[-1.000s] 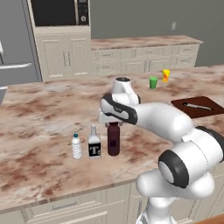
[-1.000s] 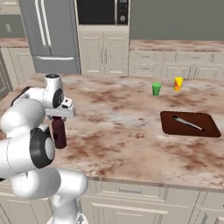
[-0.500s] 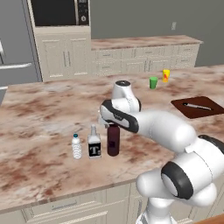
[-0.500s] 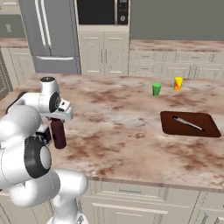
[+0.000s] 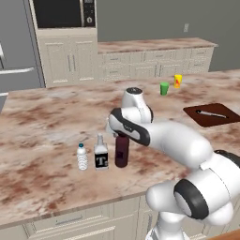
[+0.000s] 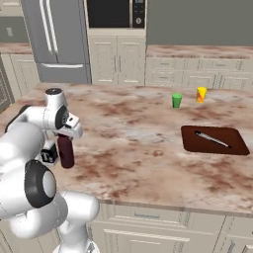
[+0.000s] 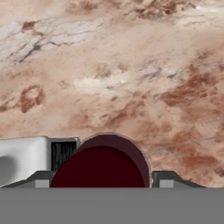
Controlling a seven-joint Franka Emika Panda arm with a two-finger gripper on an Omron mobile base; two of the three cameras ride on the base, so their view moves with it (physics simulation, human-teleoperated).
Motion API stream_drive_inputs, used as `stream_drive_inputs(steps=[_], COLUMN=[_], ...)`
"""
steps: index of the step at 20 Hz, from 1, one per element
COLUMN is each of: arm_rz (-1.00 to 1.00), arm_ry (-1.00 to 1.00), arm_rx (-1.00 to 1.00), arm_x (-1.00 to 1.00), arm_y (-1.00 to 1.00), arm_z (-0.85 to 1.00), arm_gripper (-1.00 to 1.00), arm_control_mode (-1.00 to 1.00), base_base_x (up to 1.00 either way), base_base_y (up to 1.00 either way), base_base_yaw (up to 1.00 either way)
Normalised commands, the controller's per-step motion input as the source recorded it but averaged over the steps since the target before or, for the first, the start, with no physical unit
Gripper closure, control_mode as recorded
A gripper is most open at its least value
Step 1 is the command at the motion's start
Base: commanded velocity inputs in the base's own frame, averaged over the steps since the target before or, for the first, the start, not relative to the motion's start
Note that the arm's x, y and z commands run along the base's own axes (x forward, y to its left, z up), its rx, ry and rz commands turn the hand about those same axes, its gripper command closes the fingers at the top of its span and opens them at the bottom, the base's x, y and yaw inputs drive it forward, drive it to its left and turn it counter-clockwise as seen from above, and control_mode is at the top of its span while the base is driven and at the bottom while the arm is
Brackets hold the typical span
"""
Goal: Place the drinks on the dining counter in a tight cluster.
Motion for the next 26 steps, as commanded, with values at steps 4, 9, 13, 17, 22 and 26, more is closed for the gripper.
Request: stream_drive_inputs(steps=[4, 9, 13, 17, 22, 26], arm_rz=[-0.09, -0.05, -0.02, -0.01, -0.01, 0.0], arm_ry=[0.0, -0.01, -0.03, -0.03, -0.04, -0.02], arm_rx=[0.01, 0.0, 0.0, 0.0, 0.0, 0.0], arm_x=[-0.16, -0.04, -0.07, -0.2, -0.11, -0.2], arm_y=[0.0, 0.0, 0.04, 0.12, 0.12, 0.08], arm_z=[0.0, 0.0, 0.0, 0.0, 0.03, 0.01], arm_gripper=[-1.0, -1.0, -1.0, -1.0, -1.0, -1.0], arm_control_mode=[-1.0, -1.0, -1.0, -1.0, -1.0, -1.0], base_base_x=[0.0, 0.0, 0.0, 0.0, 0.0, 0.0], base_base_y=[0.0, 0.0, 0.0, 0.0, 0.0, 0.0], base_base_yaw=[0.0, 0.0, 0.0, 0.0, 0.0, 0.0])
